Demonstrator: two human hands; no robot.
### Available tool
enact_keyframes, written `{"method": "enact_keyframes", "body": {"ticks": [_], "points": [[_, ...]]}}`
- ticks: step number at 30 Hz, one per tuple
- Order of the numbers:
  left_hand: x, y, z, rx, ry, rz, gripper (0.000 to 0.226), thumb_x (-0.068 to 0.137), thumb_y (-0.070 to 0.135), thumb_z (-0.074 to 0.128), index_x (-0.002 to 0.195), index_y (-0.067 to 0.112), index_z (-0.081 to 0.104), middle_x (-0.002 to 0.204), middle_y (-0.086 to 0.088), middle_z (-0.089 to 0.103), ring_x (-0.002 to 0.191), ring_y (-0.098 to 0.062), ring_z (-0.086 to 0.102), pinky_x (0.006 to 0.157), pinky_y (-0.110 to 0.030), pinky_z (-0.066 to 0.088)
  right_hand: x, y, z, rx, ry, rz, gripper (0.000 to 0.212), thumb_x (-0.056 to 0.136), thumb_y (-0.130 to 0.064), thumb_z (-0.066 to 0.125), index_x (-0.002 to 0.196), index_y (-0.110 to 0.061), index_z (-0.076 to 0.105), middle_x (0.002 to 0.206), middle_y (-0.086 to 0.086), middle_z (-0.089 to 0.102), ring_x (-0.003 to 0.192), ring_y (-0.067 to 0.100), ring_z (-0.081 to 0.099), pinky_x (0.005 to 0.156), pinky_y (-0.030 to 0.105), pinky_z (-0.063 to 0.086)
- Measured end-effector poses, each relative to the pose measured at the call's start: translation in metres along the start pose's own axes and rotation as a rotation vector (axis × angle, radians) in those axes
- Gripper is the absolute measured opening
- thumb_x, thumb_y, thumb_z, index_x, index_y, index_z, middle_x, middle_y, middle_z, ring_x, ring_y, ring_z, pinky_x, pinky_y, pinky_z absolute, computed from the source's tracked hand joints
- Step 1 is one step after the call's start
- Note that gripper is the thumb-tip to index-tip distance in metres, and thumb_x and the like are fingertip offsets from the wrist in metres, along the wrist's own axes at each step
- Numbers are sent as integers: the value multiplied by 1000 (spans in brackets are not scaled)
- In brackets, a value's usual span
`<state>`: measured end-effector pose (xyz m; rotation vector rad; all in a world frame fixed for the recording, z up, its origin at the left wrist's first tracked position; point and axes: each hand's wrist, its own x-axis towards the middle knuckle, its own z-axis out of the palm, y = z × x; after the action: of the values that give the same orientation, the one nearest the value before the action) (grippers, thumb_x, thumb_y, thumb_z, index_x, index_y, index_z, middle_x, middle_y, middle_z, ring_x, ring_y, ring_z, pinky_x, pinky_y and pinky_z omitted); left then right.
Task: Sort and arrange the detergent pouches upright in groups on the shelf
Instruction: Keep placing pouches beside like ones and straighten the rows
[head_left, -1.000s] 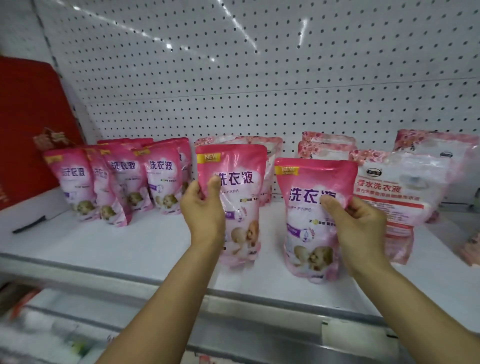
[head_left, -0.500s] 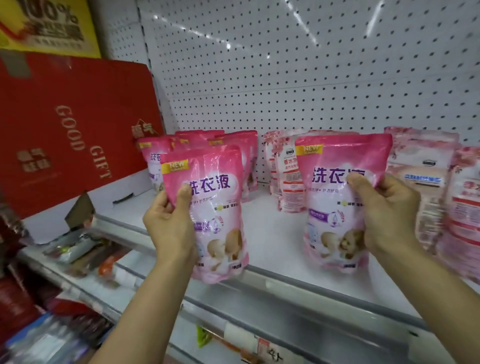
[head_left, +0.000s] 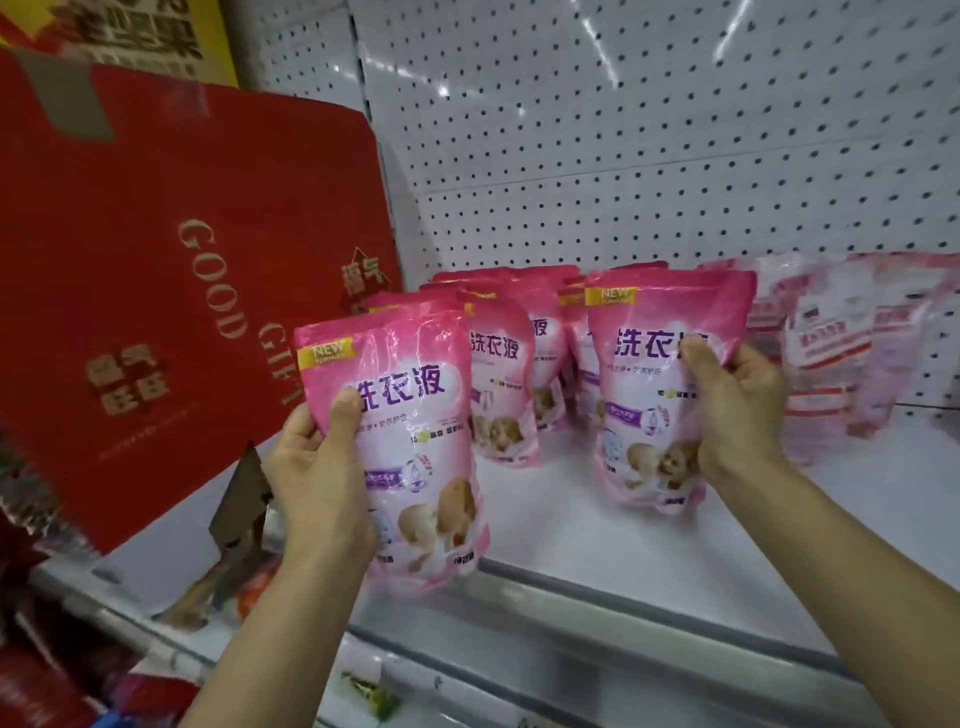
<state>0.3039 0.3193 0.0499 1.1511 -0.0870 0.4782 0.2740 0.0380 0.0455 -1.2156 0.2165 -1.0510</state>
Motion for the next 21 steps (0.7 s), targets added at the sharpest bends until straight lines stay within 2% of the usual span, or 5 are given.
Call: {"method": "enact_keyframes", "body": {"ticks": [2,8,12,15,21], "points": [[24,-4,-6,-6,-29,-8,9,95,17,63,91,18,71,79,1,77,71,-16,73,65,-33,62,3,14,22,1,25,9,19,91,-16,64,73,-22,62,62,-16,71,59,0,68,55,20,54],[68,-23,-7,-58,-91,-69,9,96,17,61,97,16,71,81,-1,78,71,-16,74,58,-29,60,11,47,53,-76,80,42,21,91,-17,65,71,-24,64,72,-8,71,69,13,67,72,37,58],[90,-35,0,-95,-108,-96,10,96,17,62,100,14,70,89,-5,77,78,-20,73,69,-36,61,8,53,52,-149,44,-11,18,92,-19,64,74,-24,61,75,-6,70,64,4,66,63,25,55],[106,-44,11,-118,-116,-116,8,95,15,62,96,15,70,90,-7,75,78,-23,71,76,-41,60,4,51,46,-243,31,-59,7,92,-25,64,89,-23,58,87,-6,64,76,7,62,72,26,51],[137,-74,29,-137,-190,-192,9,93,15,63,91,17,71,81,-1,77,71,-17,73,70,-36,60,-33,24,37,-310,215,-352,26,97,-13,56,96,-37,44,95,-16,51,82,-9,52,78,11,44]]}}
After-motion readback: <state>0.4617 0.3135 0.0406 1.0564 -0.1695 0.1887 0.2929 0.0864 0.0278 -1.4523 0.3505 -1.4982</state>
